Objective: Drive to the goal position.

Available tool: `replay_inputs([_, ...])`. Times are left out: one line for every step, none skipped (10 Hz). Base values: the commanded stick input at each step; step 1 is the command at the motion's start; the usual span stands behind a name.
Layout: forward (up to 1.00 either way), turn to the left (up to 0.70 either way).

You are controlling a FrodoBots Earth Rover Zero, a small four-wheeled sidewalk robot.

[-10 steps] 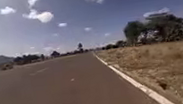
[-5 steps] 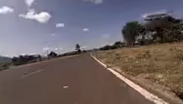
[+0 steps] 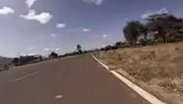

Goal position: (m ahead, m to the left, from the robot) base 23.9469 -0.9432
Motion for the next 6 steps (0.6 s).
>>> replay_inputs([0.85,0.0])
replay_inputs([0.85,0.0])
replay_inputs([0.85,0.0])
replay_inputs([0.85,0.0])
replay_inputs([0.85,0.0])
replay_inputs([0.85,0.0])
